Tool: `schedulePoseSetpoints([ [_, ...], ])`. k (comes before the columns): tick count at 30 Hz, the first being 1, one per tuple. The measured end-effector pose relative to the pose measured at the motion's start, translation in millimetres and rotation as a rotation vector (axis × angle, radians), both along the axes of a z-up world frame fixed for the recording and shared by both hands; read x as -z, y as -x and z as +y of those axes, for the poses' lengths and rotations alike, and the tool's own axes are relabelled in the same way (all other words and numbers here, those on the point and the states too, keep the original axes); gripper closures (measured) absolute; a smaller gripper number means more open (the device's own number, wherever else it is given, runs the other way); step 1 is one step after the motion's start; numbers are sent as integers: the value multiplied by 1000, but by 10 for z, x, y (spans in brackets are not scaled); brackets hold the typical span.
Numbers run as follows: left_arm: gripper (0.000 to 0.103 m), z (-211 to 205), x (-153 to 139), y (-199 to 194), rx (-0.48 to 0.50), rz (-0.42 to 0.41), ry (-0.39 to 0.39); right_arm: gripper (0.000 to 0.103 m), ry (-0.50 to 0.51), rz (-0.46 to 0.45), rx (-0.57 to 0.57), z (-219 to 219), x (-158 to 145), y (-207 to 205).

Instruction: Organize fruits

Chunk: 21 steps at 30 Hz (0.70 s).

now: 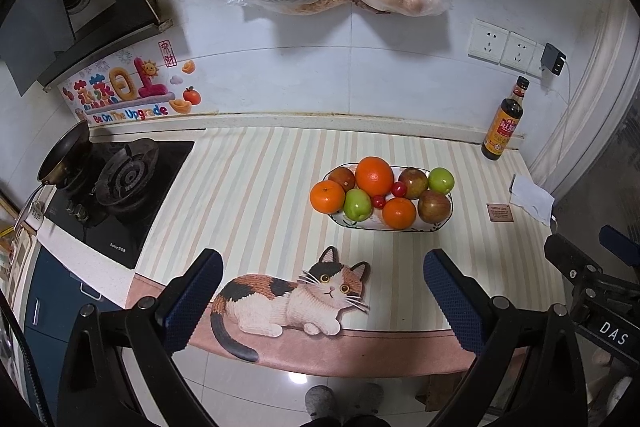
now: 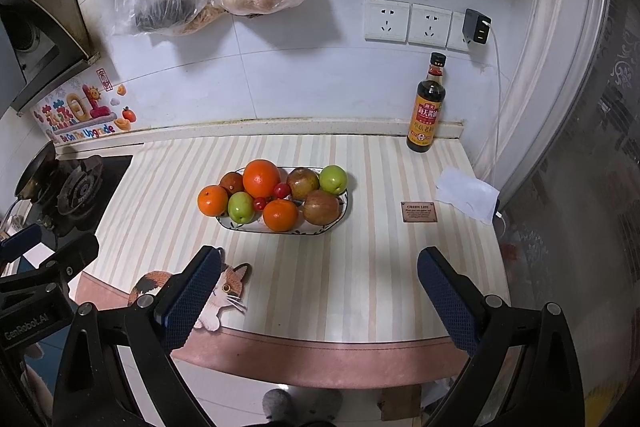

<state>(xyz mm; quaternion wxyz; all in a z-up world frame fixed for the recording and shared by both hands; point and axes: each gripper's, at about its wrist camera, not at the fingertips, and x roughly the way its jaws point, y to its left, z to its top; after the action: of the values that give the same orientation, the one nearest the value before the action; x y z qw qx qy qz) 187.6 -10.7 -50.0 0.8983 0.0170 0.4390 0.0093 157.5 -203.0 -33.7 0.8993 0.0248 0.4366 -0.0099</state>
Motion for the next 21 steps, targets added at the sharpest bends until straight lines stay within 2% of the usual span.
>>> schedulePoseSetpoints([
  [21,0,26,-24,60,-1,-9,0,2,-4,6,-3,45,-13,78],
])
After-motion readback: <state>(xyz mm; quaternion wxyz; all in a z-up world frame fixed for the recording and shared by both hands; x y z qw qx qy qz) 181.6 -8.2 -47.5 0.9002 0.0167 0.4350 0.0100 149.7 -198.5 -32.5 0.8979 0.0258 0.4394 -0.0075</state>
